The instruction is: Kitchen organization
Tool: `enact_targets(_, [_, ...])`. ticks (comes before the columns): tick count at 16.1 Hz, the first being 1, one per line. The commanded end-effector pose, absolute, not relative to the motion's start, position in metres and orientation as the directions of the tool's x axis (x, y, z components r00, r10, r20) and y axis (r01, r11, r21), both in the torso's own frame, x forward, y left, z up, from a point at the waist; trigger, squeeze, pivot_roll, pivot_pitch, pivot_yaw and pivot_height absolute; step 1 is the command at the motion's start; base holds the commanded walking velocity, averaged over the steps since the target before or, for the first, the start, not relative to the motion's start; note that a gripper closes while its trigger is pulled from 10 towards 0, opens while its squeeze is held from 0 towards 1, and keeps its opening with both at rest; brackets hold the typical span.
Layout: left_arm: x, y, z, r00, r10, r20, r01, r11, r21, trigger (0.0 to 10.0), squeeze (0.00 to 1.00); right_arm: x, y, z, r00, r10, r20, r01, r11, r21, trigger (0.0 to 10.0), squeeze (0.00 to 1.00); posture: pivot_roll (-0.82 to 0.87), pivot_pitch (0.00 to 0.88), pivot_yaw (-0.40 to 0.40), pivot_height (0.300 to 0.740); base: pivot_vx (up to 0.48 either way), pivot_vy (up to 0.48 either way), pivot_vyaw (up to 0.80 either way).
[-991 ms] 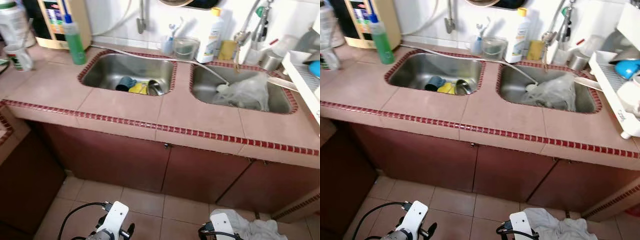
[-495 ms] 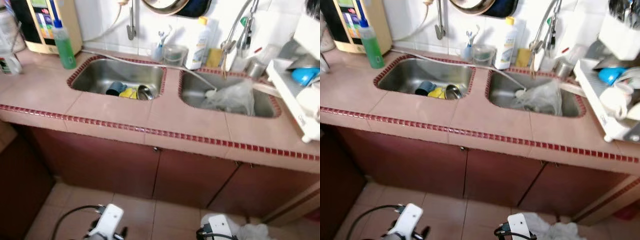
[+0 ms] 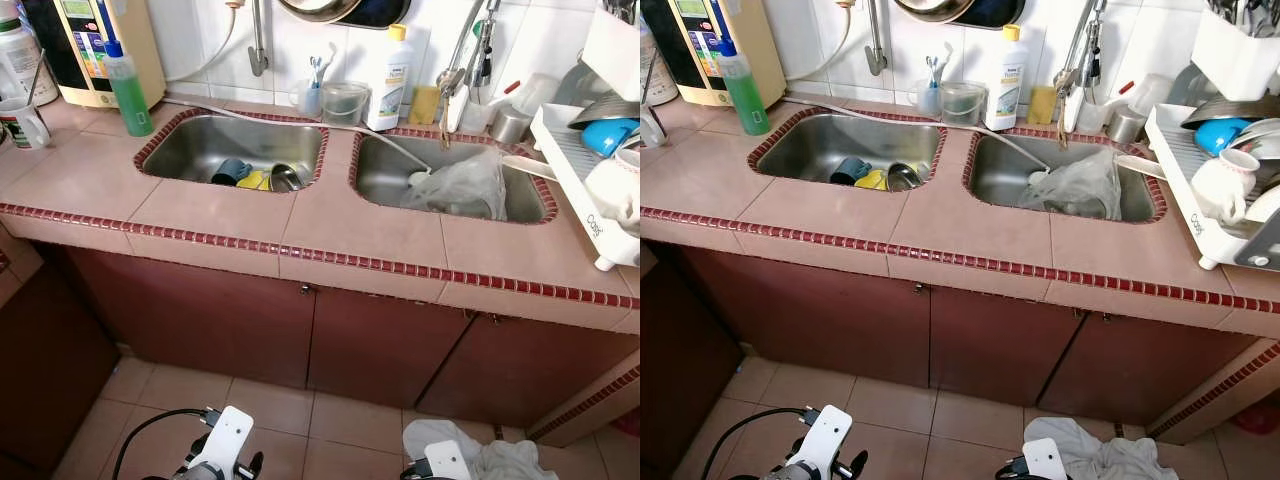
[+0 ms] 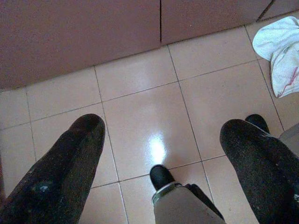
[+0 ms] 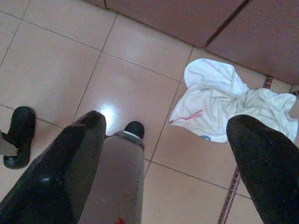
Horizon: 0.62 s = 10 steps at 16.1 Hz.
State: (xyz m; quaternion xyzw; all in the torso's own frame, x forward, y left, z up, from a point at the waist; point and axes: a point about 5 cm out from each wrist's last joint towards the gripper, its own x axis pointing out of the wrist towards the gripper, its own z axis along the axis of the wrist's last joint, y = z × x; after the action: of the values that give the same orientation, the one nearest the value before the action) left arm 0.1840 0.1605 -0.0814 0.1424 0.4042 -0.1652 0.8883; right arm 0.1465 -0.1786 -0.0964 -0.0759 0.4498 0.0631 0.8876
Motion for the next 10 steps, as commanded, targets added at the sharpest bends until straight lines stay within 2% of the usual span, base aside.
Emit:
enact_targets(1, [0.1831, 0.1594, -0.0819, 0.61, -0.188, -0.77, 0.42, 0.901, 0.113, 10.0, 0.0, 0.1474, -0.1817, -0.0961, 0.585, 0.03, -0.811, -0.175, 0.98, -0.09, 10.0, 0.0, 0.06, 0.0, -0.039, 0.74, 0.0, 0.0, 0.0])
enact_targets(10, [0.1788, 0.1599, -0.0845, 0.593, -0.177, -0.785, 0.423, 0.898, 0.117, 10.0, 0.0, 0.1436, -0.1828, -0.098, 0.565, 0.016, -0.825, -0.181, 0.978, -0.105, 10.0, 0.0, 0.07, 0.0, -0.042, 0.74, 0.0, 0.0, 0.0])
